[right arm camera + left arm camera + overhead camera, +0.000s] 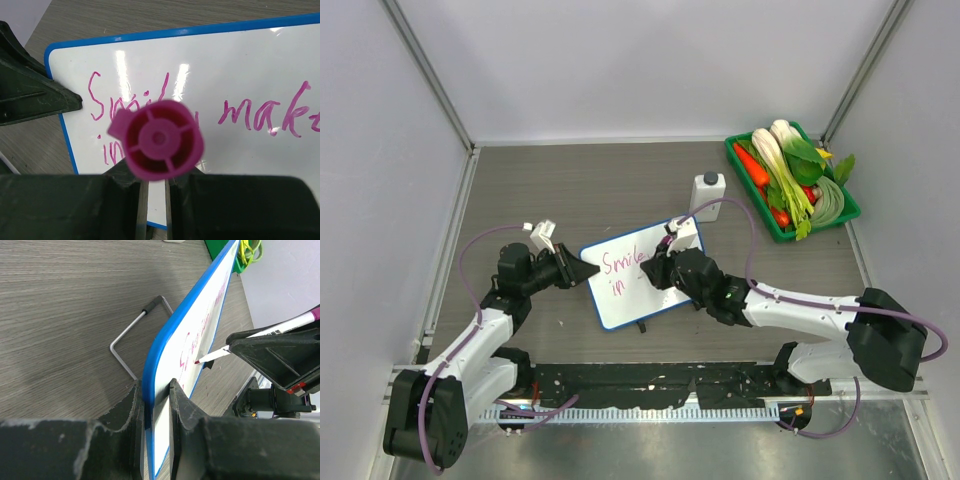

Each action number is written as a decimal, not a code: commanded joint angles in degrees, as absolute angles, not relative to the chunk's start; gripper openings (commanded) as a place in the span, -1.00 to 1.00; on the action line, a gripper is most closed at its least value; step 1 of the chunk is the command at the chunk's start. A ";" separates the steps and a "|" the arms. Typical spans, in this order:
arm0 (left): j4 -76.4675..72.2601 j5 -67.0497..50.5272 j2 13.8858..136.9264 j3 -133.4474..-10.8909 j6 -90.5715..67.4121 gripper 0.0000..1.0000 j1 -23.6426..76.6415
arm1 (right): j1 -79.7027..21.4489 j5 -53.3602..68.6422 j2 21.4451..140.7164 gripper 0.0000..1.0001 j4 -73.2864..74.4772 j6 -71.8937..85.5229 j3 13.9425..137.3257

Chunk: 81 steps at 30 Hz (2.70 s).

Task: Write a sentence on the whiteboard
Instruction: Write with the whiteboard marker on the whiteboard.

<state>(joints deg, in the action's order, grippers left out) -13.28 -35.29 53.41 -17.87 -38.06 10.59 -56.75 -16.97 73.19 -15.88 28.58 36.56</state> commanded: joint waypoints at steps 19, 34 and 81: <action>-10.63 -25.75 53.70 -17.14 -31.29 -1.00 9.58 | -56.60 -15.82 72.25 -0.97 -16.96 29.27 33.05; -10.72 -25.93 53.70 -17.14 -31.38 -1.00 9.58 | -56.60 -19.33 70.66 -0.97 -16.26 28.30 34.54; -10.72 -26.10 53.61 -17.05 -31.29 -1.00 9.49 | -56.16 -18.28 71.46 -0.97 -10.90 28.48 36.30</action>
<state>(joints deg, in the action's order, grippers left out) -13.26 -35.40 53.39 -17.87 -38.04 10.52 -56.40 -18.28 71.31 -12.73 28.62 35.79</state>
